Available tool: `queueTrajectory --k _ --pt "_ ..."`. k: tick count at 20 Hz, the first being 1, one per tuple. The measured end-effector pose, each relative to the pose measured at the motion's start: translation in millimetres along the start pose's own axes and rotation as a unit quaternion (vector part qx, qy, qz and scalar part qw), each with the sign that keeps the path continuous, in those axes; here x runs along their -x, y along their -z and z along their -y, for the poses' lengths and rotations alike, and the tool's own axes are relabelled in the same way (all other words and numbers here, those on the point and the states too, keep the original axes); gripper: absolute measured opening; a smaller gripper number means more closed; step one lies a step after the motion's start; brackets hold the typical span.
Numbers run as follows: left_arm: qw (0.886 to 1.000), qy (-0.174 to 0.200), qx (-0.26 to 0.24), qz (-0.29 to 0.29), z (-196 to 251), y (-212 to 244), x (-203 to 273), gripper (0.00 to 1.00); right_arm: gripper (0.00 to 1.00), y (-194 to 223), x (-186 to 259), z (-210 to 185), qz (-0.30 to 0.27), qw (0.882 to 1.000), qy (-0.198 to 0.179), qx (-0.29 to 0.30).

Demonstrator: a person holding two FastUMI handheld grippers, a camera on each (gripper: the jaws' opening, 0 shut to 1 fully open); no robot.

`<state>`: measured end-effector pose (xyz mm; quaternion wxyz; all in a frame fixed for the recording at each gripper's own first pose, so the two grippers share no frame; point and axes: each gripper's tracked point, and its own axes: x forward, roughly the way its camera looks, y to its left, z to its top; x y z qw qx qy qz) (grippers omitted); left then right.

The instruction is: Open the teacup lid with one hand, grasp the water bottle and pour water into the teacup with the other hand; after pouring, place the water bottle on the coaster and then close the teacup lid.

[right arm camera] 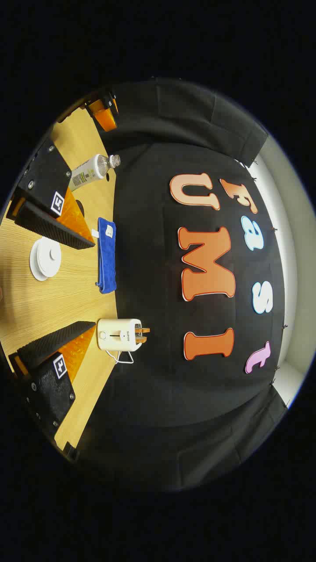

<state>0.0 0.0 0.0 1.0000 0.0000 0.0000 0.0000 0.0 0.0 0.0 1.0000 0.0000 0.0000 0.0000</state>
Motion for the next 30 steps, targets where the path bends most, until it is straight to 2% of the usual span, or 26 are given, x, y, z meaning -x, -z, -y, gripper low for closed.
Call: queueTrajectory --k 22,30 --pt "1.000 0.003 -0.013 -0.001 4.4 2.3 0.4 0.99 0.98 2.3 1.5 -0.7 -0.002 1.000 -0.012 0.010" --pt "1.000 0.003 -0.027 -0.005 8.9 5.4 -0.8 0.99 0.98 18.6 -4.9 1.8 -0.030 0.999 -0.006 0.029"
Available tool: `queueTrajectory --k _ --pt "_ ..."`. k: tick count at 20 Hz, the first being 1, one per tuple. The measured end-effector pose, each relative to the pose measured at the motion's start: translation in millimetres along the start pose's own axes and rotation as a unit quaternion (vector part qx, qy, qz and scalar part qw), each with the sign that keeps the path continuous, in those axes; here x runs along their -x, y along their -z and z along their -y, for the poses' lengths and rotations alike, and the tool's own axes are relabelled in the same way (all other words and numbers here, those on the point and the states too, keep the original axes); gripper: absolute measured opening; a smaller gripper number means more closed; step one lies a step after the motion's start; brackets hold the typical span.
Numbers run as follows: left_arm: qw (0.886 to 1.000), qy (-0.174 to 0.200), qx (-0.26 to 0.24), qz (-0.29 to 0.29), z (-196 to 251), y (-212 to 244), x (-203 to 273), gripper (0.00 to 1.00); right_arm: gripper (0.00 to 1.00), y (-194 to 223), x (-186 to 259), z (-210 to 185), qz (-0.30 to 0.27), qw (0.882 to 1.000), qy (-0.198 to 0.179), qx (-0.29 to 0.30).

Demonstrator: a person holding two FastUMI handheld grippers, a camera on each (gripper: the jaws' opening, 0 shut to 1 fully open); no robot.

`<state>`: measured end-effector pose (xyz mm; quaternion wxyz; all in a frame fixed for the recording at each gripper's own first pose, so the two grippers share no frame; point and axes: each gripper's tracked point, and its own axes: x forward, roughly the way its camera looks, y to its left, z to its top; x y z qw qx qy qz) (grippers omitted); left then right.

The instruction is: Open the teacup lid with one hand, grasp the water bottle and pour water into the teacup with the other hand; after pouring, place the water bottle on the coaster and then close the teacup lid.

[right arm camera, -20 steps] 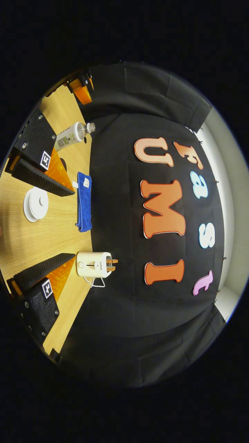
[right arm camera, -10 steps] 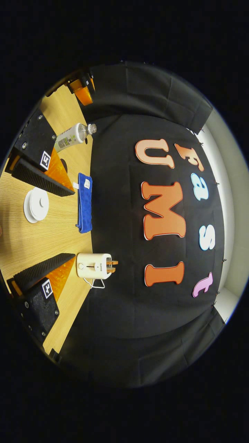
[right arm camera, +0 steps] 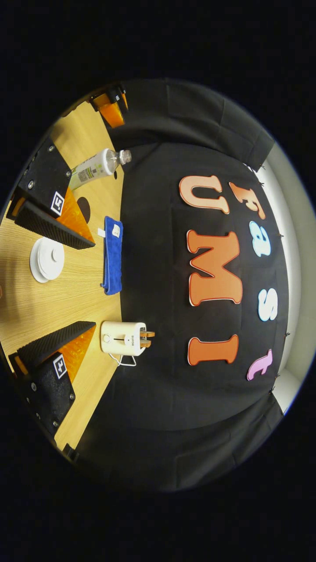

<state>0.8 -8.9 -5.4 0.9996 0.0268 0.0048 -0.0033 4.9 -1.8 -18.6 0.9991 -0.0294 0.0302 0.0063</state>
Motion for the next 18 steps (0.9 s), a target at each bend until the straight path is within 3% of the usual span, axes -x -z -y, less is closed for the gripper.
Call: queueTrajectory --k 8,14,18 --pt "1.000 -0.001 -0.013 -0.004 0.0 3.7 -2.8 0.99 0.98 45.1 -24.4 -40.3 -0.073 0.996 -0.045 0.037" --pt "1.000 -0.007 -0.014 -0.001 -4.7 3.9 -5.2 0.99 0.98 71.2 -41.4 -41.4 -0.114 0.992 -0.040 0.035" --pt "1.000 -0.007 -0.007 -0.010 -7.3 10.3 -8.8 0.99 0.82 74.2 -46.0 -46.6 -0.119 0.991 -0.047 0.029"
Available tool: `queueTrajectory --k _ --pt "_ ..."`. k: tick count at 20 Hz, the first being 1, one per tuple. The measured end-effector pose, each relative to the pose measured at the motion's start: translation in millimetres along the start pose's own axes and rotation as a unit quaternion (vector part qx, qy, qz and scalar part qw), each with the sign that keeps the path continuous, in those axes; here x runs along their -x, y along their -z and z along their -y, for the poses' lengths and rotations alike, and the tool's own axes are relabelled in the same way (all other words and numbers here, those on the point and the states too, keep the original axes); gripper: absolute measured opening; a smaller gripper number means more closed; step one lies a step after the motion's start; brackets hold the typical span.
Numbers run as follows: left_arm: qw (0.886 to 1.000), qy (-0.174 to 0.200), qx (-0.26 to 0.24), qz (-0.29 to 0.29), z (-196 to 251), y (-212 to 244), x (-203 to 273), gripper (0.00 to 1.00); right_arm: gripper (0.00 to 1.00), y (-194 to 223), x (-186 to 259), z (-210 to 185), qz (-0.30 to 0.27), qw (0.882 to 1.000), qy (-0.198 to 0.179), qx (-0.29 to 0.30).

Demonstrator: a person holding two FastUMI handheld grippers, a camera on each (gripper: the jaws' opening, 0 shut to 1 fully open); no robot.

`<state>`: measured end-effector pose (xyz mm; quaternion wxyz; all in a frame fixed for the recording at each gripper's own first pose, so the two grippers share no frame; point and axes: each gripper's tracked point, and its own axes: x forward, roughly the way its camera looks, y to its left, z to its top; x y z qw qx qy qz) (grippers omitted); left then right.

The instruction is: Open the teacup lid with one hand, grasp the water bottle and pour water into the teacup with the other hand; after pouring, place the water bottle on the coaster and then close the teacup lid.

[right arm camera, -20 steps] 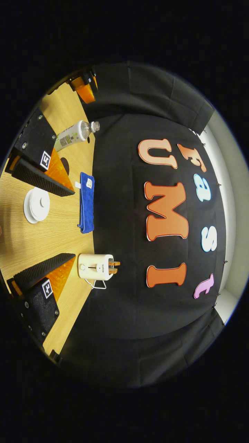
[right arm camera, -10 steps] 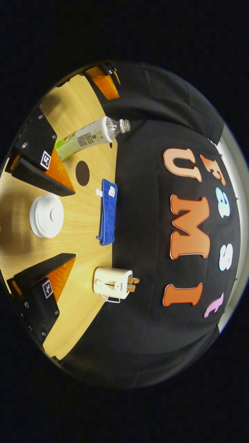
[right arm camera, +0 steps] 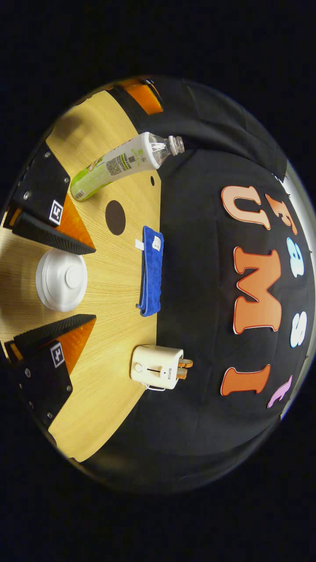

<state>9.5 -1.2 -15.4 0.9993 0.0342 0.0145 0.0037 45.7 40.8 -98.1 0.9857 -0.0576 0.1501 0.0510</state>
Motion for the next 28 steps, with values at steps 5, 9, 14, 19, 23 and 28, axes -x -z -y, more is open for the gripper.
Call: queueTrajectory --k 5,9,14,19,23,28 --pt "1.000 0.000 0.000 0.000 -0.5 0.2 0.5 0.99 0.57 7.2 -4.4 -8.6 -0.012 1.000 -0.010 0.009" --pt "1.000 0.004 0.000 -0.003 2.3 2.1 0.0 0.99 0.42 10.9 -7.3 -9.0 -0.019 1.000 -0.011 0.009" --pt "1.000 0.002 0.002 -0.006 -0.2 3.9 -0.6 0.99 0.29 13.2 -10.0 -7.2 -0.023 1.000 -0.011 0.000" --pt "1.000 -0.003 0.006 -0.010 2.1 7.8 -1.8 0.99 0.21 12.1 -8.9 -7.2 -0.017 1.000 -0.013 0.003" --pt "1.000 -0.001 0.014 -0.005 12.0 5.9 2.0 0.99 0.19 -1.0 0.2 3.8 0.005 1.000 -0.014 -0.013" --pt "1.000 0.021 0.022 0.008 37.3 -2.6 7.8 0.99 0.19 -15.9 13.2 43.8 0.030 0.999 0.016 -0.025"
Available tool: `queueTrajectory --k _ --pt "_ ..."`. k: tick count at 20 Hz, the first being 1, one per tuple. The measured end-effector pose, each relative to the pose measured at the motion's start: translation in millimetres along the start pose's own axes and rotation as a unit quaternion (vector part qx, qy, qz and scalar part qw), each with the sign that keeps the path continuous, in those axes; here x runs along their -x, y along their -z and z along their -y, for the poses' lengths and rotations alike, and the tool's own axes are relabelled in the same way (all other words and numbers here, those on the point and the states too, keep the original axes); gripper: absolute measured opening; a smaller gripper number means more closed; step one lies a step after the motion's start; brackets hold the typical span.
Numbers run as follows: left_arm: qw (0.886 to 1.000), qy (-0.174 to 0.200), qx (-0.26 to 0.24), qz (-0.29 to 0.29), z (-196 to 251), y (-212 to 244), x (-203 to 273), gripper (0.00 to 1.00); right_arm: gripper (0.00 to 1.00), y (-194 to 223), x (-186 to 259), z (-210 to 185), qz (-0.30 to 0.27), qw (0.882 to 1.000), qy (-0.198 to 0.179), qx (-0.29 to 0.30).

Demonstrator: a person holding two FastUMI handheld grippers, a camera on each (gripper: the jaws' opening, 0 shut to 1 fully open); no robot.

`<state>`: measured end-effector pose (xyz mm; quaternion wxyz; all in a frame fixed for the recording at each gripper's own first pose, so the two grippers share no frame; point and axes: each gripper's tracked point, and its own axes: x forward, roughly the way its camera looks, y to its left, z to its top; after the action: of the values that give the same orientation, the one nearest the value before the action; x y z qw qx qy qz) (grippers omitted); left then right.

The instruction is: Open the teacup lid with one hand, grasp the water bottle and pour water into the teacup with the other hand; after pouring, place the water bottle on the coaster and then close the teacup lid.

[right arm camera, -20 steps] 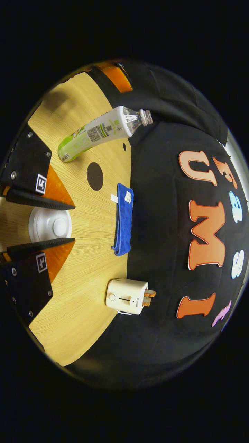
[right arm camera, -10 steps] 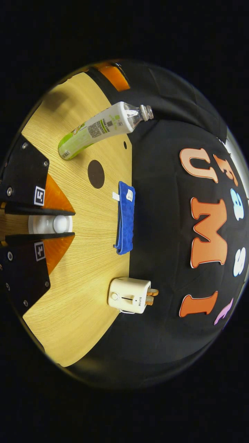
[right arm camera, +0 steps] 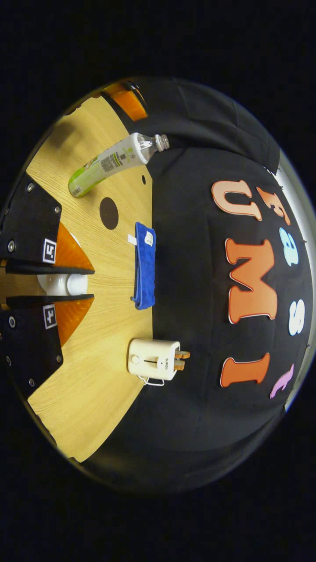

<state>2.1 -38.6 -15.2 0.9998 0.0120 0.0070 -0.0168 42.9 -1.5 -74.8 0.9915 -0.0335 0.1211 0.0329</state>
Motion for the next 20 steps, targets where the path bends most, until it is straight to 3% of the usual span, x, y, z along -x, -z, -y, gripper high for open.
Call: queueTrajectory --k 8,20 --pt "0.997 0.080 -0.005 -0.010 74.8 17.3 -1.9 0.99 0.19 0.2 3.5 60.6 0.000 0.998 0.063 -0.029" --pt "0.993 0.070 -0.005 -0.099 89.7 71.8 -45.2 0.99 0.19 10.9 1.3 89.1 -0.016 0.996 0.078 -0.051"
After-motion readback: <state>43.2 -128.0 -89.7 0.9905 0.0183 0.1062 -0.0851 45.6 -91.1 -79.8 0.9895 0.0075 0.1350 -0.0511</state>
